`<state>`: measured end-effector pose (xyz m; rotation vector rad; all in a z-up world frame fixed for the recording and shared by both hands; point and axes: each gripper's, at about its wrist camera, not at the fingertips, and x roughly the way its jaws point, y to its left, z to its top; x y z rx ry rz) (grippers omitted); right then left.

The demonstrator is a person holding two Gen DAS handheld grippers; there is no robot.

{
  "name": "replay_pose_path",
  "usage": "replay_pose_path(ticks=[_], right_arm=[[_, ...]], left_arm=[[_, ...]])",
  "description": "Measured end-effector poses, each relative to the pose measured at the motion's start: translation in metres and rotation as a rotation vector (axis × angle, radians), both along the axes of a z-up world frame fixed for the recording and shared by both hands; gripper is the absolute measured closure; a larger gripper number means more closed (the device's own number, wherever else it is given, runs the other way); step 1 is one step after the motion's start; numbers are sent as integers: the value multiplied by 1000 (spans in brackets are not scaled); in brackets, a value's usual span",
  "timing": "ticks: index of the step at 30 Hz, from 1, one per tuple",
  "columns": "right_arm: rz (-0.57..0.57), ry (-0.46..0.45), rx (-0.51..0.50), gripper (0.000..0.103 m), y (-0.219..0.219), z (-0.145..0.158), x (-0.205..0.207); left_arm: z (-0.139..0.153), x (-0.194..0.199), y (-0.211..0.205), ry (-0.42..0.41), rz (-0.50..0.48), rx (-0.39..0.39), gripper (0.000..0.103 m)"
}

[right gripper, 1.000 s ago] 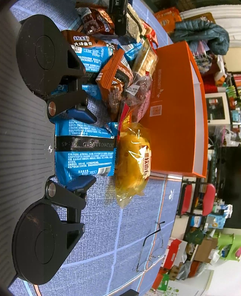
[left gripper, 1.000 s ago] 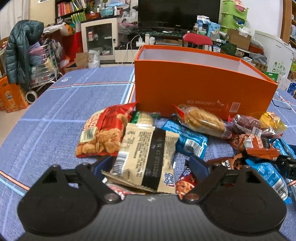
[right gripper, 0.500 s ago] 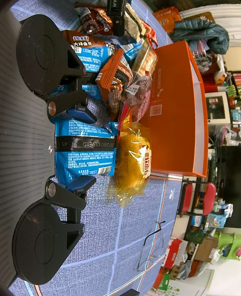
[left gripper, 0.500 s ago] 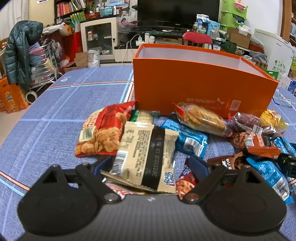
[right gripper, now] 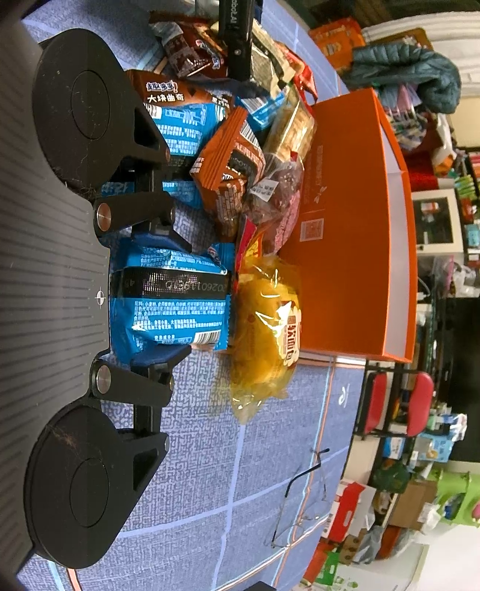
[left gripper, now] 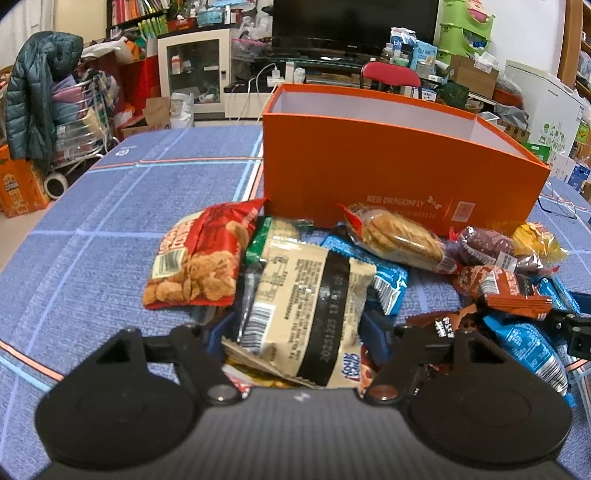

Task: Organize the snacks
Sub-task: 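Grasp the blue wafer packet with the right tool while the left tool grasps the cream-black biscuit packet, then carry both packets over the orange box and open both tools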

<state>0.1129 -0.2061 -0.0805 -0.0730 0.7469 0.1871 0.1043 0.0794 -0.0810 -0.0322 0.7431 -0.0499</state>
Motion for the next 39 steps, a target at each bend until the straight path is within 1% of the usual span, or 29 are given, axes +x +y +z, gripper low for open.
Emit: replay_pose_path(ticks=[7,8,9,12,17,19,24,34,39], right_arm=[[16,-9,-20,66,4,2,-4],[17,-16,-25,66,4,3,-4],[17,-21,-33,66,5,4,-5],[12,-36,-55,66,4,8,-6],[16,-38,-64,66,5,11,-9],[17,-41,-66,66,6,12,-10],[20,-52,-70,66,6,15,-15],[20,-143,-165,66,12,31,-30],[14,-169,-159,66,11,42,-31]], left_arm=[[2,-1,0,-7,0,15,37],[3,-1,0,-11,1,18,40],[5,-2,0,-15,1,27,46],[9,-4,1,-26,-6,28,46],[10,-7,-1,-24,-14,26,46],[12,-8,1,-27,-12,10,47],[17,-13,0,-47,-18,10,47],[22,-16,-3,-58,-35,12,47],[29,-19,-5,-80,-37,5,47]])
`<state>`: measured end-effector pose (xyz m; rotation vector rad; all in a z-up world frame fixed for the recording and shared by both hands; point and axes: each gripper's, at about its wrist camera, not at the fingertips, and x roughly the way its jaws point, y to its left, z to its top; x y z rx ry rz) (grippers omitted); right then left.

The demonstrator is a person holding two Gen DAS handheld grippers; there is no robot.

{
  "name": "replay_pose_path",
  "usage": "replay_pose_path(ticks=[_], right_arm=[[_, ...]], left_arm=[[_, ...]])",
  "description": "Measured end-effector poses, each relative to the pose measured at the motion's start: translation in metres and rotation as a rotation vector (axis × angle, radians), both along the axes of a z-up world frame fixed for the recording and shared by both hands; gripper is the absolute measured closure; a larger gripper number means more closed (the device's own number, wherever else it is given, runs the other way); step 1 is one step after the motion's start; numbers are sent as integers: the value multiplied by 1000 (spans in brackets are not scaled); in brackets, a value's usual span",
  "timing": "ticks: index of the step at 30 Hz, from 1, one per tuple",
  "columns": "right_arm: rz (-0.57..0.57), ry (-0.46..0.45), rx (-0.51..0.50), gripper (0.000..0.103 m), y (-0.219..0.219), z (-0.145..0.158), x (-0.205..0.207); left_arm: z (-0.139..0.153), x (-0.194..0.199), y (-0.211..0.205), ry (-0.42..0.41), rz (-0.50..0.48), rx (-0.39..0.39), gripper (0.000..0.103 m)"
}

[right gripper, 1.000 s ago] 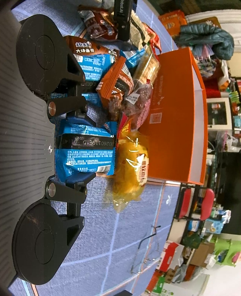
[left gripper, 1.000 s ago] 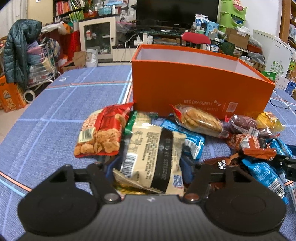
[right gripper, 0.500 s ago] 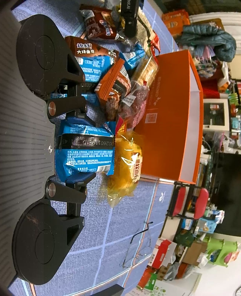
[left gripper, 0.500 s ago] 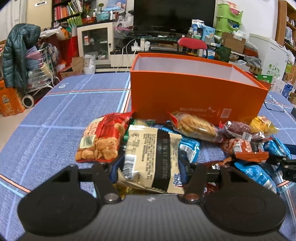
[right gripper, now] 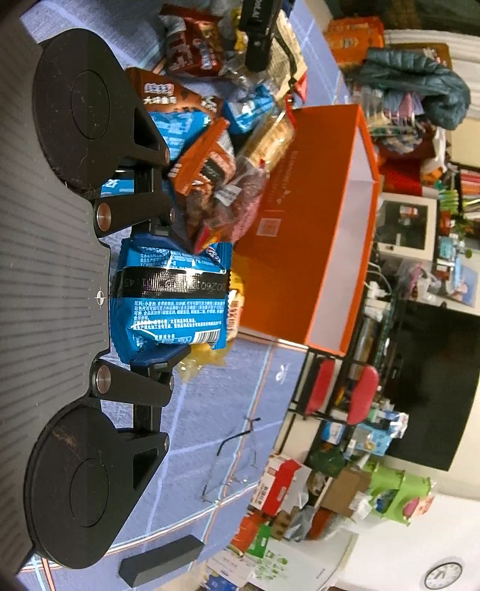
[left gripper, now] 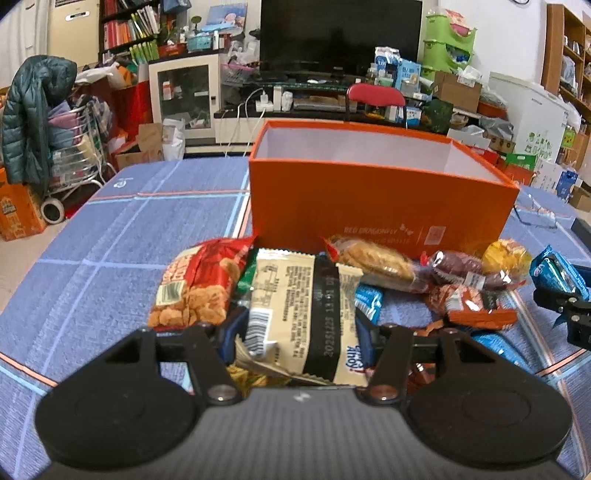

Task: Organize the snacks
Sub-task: 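Carry both packets over the orange box and open both tools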

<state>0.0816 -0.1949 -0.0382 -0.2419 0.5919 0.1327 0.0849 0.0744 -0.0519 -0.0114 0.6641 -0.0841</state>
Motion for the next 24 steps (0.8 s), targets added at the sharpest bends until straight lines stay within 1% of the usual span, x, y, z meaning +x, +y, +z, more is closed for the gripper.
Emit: replay_pose_path(ticks=[5,7,9,12,14,16,18,20,22,23,24], right_arm=[[-10,-28,14,66,-2,12,-1],[-11,-26,43,66,-3,18,1],[-18,-37,80,66,-4,28,2],[-18,-75,100,66,-1,48,7],[-24,-99,107,66,1,62,19],[-27,-102,154,66,-1,73,36],[-27,-102,164,66,3,80,59],[-28,-85,191,66,7,83,88],[-35,-49,224,66,14,83,121],[-39,-39,222,66,18,83,135],[-45,-21,206,66,23,80,148]], left_arm=[[13,-3,-6,-36,-11,0,47],[18,-3,-7,-43,-6,-17,47],[24,-2,-8,-51,-5,-34,47],[40,1,-12,-98,-4,-28,47],[51,10,-13,-122,2,-36,47],[62,25,-13,-133,8,-52,47],[70,44,-17,-155,14,-40,47],[77,76,-22,-158,29,-33,47],[76,107,-28,-137,43,-18,47],[73,125,-32,-108,49,-21,47],[69,142,-35,-68,34,-31,47]])
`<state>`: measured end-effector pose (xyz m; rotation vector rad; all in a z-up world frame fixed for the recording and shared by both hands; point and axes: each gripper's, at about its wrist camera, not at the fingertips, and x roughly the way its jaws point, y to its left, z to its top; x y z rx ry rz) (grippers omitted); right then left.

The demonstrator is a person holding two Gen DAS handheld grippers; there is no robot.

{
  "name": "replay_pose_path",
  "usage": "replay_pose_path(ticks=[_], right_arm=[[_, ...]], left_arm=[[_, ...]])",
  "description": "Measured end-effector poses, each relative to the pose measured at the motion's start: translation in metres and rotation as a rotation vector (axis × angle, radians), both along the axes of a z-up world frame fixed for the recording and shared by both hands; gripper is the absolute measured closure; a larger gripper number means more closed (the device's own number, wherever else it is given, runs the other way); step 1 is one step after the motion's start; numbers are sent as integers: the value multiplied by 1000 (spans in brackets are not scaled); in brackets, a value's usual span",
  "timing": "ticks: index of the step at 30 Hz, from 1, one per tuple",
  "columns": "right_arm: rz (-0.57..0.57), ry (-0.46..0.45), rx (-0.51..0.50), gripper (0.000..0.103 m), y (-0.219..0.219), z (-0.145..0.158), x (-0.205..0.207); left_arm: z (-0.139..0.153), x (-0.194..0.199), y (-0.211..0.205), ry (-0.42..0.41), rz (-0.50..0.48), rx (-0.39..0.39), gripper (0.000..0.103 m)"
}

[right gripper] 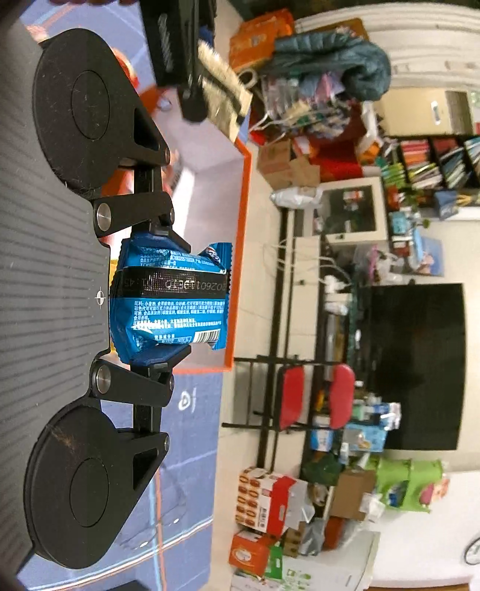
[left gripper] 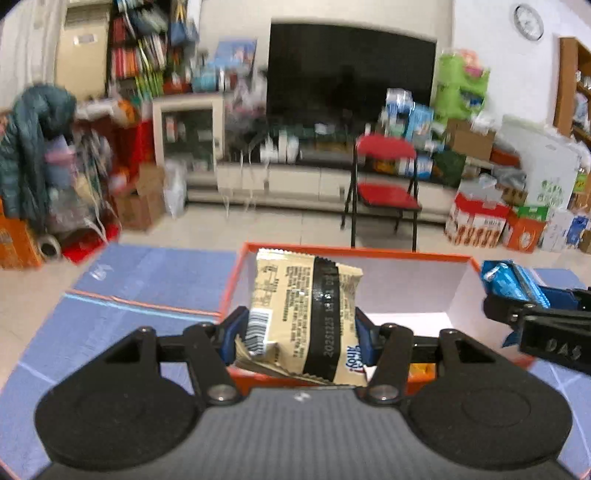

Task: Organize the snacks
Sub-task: 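Carry both packets over the orange box and open both tools, then return both tools to the snack pile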

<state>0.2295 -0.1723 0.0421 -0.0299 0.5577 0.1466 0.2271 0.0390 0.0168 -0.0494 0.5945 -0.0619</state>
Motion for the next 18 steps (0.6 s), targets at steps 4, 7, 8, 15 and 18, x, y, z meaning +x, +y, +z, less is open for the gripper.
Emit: replay_pose_path(ticks=[4,7,8,15,18], right_arm=[[-11,39,-41,59,10,1,23],[3,-69,-32,36,4,21,-17],[10,-95,-35,33,3,24,-33],[108,-106,1,32,-5,-3,-161],[157,-76,52,31,-4,-31,-187]], left_arm=[[5,5,1,-11,0,24,29],[21,-32,18,-96,0,29,6],[24,-45,24,-116,12,39,3],[5,-139,80,-107,91,58,1],[-16,-176,97,-97,128,20,1]])
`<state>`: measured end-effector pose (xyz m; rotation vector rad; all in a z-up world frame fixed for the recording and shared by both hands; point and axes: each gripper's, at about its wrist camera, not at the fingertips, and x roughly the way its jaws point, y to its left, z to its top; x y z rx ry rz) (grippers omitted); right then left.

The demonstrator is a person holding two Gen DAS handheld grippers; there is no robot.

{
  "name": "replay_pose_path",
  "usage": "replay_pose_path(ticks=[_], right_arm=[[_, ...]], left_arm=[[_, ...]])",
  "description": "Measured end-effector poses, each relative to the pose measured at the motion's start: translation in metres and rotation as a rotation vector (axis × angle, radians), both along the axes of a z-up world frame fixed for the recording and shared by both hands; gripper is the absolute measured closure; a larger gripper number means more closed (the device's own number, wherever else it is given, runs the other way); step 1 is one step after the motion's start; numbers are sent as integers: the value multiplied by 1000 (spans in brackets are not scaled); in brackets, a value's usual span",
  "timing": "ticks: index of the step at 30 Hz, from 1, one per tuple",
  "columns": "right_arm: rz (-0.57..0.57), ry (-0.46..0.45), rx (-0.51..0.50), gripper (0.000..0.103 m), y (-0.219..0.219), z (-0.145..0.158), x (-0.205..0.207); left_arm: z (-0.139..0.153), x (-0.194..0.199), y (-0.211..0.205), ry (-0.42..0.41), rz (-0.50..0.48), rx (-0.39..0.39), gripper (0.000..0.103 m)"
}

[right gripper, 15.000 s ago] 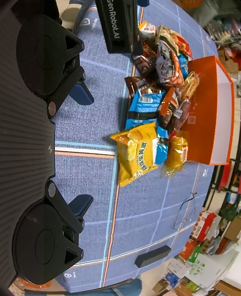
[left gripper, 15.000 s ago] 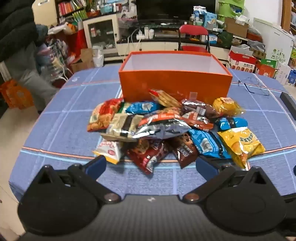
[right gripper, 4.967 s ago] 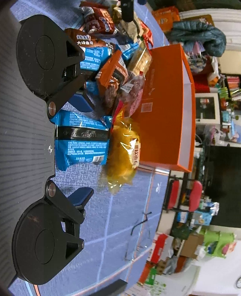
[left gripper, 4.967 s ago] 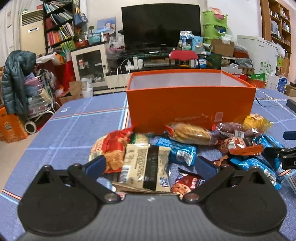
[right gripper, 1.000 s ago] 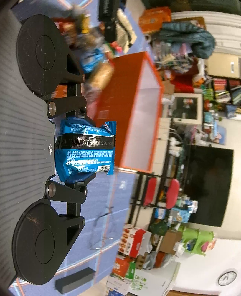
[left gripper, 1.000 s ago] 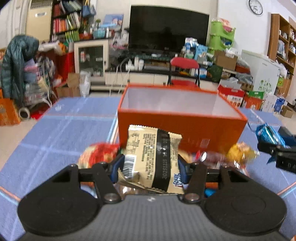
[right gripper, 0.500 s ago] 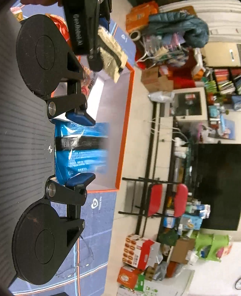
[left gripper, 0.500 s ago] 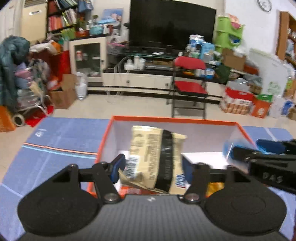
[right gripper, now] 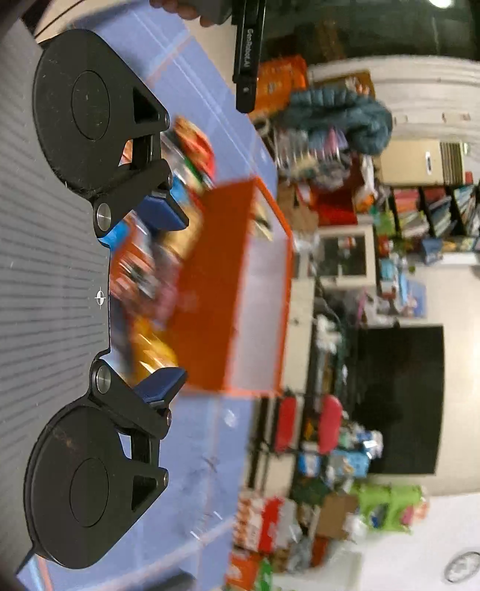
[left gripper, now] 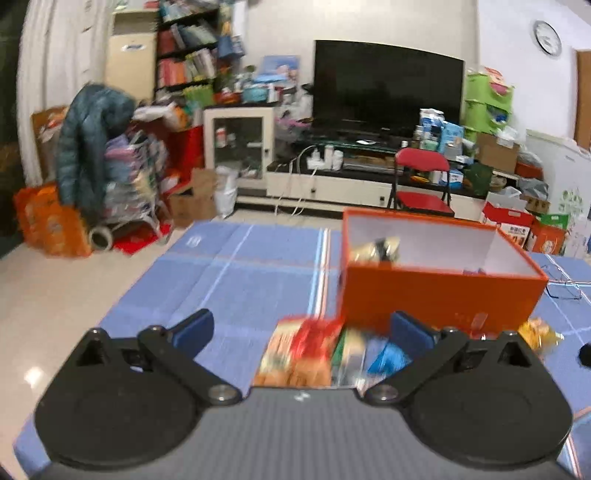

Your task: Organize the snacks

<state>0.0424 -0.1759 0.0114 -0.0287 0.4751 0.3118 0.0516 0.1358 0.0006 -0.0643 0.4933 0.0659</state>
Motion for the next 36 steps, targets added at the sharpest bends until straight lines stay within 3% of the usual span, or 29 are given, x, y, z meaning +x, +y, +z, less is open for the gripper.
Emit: replay_pose_path(ticks=[2,5,9,12,15,19,22,27,29,32,36], right_arm=[[55,24,-21,31,7,-19,-1],[102,50,-108,31,20,-38,3],[136,101,-114,35,26,-55,9],[139,122,-92,35,26,-59,16],[134,125,-91,34,27,-63,18],[107,174,-59,36,18,-70,30],[94,212,5,36,12,-72,38],[114,274,34,43,16,-80,47],[124,318,44,55,18,-86,50],[128,317,39,61,19,-86,48],[83,318,6,62,16,-86,47]], left_arm=[[-16,-16,0,-2,-29,3,1],[-38,-20,-9,69,-130,54,1],[-51,-15,-18,106,-211,110,2],[-46,-12,-30,86,-290,81,2],[-44,-11,-50,59,-429,139,2],[-58,-5,-72,122,-577,167,2],[-67,3,-82,158,-634,169,2],[-83,14,-87,219,-616,150,2],[-87,18,-86,232,-589,127,2],[-88,18,-84,243,-576,89,1],[-85,11,-84,261,-591,40,1]])
